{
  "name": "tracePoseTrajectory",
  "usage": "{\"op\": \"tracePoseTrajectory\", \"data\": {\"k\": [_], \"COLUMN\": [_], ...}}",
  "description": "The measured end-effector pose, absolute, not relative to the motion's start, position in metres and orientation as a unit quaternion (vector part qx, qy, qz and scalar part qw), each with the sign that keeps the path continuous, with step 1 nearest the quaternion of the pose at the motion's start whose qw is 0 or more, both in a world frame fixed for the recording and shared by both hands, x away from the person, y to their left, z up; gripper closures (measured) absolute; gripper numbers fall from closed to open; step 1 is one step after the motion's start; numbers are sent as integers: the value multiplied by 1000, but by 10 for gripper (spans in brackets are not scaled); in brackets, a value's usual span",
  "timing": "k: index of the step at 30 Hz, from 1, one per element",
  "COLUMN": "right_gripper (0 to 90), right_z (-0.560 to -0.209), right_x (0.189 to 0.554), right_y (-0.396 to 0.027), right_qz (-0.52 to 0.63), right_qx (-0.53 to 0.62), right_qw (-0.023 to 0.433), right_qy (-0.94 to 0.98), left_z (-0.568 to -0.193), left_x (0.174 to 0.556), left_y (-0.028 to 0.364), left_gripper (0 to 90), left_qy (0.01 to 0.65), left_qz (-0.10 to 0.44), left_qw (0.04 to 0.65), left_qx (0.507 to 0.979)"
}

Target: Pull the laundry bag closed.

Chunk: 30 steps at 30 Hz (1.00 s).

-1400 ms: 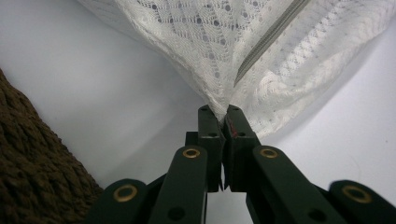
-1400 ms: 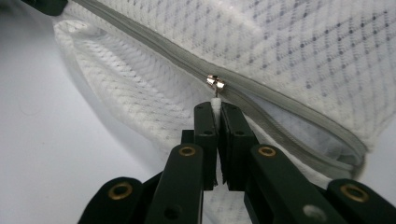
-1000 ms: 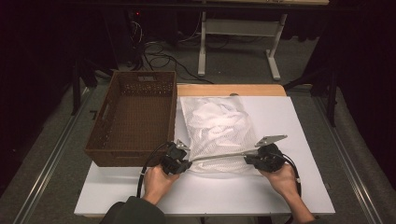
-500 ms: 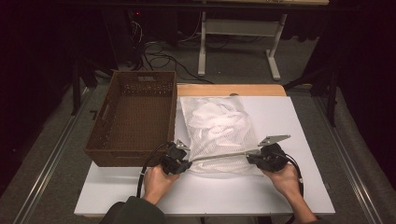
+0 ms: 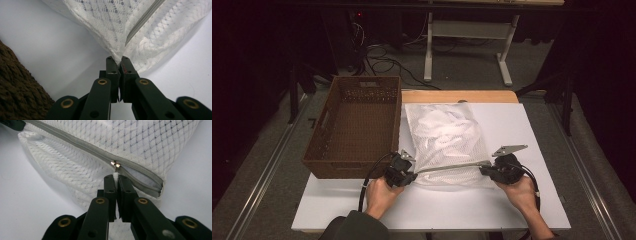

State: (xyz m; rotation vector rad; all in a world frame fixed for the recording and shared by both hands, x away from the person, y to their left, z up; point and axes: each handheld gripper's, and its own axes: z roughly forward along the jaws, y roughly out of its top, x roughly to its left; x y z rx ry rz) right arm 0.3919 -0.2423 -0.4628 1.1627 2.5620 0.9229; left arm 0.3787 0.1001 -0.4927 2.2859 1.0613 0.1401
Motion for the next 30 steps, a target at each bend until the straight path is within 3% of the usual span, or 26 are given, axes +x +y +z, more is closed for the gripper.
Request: {"op": "tracePoseTrajectory", "data": {"k": [30], "right_gripper": [873], "right_z": [-468], "right_x": [399], "right_y": [-258], "right_qz": [306], "right_qx": [417], "right_qw": [92], "right_qy": [851], "left_z": [-493], "left_x": [376], "left_y": [97], "left_gripper": [870], "left_qy": [402], "left_qz": [89], "left_qw": [279], "left_qx": [868]}}
